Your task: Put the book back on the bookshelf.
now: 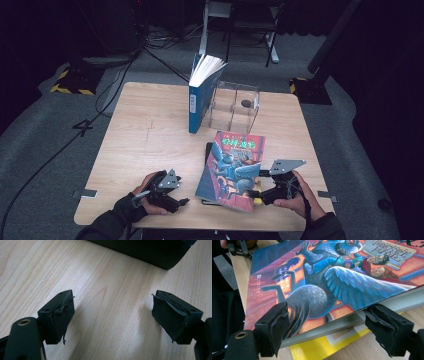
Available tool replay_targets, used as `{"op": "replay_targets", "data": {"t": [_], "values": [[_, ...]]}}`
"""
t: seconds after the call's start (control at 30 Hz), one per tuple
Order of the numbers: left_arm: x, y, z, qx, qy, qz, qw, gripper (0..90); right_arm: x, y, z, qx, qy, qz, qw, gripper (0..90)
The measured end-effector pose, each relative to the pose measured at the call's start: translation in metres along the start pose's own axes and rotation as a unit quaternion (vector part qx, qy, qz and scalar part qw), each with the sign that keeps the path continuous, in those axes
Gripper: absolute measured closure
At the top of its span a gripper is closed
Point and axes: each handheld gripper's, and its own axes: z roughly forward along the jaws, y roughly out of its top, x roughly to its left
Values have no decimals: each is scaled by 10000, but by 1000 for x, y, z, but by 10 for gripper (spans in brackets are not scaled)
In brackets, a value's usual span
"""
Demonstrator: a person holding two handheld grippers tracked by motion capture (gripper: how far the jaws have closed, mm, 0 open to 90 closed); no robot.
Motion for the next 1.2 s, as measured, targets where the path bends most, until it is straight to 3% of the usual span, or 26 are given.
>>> {"op": "replay_targets", "data": {"t": [0.5,0.9,0.93,1.2], "values": [[0,0,0,1,1,1,10000,183,-13,14,16,-171,-174,9,9997,219],[0,0,0,-13,10,-10,10000,183,-21,26,30,-296,-155,85,9994,411],[-1,1,0,21,39,-28,10000,183,-21,27,32,-341,-158,65,9993,457],[-2,5,2,92,105,-39,9999,187,-19,30,34,-474,-278,-84,9985,556]]}}
